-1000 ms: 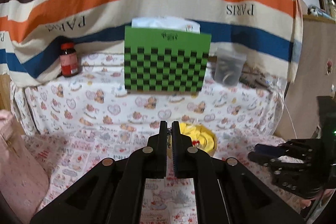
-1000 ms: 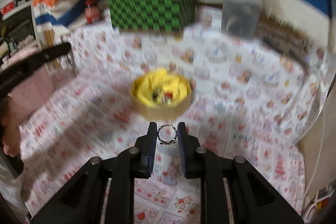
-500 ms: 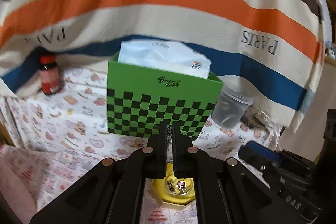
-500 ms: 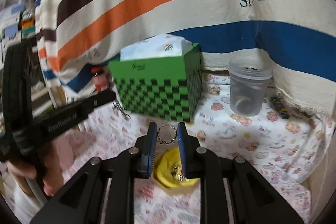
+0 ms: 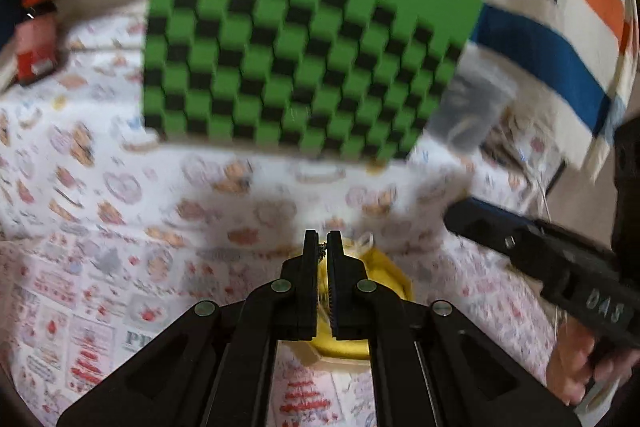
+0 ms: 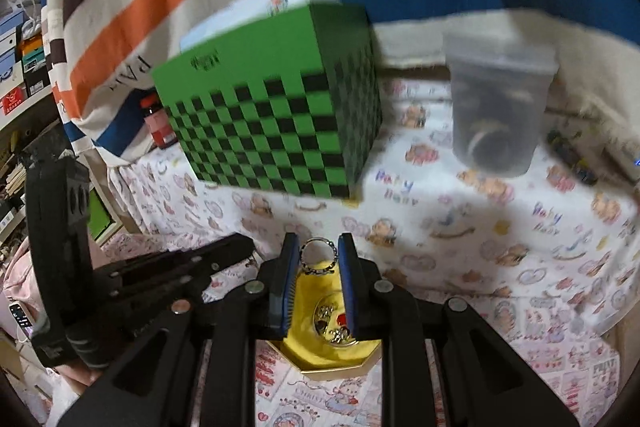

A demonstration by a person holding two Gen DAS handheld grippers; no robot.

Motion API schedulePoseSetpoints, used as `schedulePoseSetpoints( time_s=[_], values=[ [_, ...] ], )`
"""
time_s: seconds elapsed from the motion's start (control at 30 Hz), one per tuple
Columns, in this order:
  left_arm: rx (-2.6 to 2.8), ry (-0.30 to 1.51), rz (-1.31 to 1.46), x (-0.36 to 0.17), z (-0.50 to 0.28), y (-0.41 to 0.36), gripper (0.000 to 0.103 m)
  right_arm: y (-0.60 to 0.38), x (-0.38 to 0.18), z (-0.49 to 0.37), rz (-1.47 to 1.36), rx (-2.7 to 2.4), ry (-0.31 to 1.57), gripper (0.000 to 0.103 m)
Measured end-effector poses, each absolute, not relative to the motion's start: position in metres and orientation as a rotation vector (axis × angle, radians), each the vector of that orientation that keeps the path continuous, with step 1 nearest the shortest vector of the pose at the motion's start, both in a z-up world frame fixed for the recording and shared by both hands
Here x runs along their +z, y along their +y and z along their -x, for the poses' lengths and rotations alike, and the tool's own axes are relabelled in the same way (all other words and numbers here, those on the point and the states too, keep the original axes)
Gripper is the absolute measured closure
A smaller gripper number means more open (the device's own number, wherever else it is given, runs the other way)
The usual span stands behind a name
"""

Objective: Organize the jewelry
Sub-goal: 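Lower both tools into the gold box and open them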

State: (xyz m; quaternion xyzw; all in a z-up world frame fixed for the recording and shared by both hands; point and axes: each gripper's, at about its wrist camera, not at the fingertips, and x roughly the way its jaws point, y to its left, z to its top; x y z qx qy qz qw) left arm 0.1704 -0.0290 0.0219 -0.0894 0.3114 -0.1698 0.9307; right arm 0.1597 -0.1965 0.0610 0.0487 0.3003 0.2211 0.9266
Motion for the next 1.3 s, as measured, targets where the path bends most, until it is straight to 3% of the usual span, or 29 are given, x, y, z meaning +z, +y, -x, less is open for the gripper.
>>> schedulePoseSetpoints(
  time_s=[0.8,0.93,1.1,1.17,1.3],
  values=[
    [-0.385,0.753,0.121,-0.012,-0.187,-0.055,0.098,-0.201,-0.016,-0.209,-0.164,0.474,0.897,0.084],
    [-0.361,0.729,0.120,-0.002,-0.182,-0.049,0.084,-0.201,-0.015,-0.213,-0.189,0.461,0.891,0.084],
    [-0.326,0.687,0.087,0.019,-0.167,-0.042,0.076,-0.207,-0.004,-0.208,-0.167,0.428,0.851,0.083],
    [-0.312,0.664,0.066,0.030,-0.160,-0.040,0.067,-0.207,0.001,-0.205,-0.172,0.442,0.847,0.083],
    [-0.262,0.565,0.002,0.059,-0.131,-0.034,0.051,-0.209,0.019,-0.192,-0.177,0.442,0.780,0.069]
  ],
)
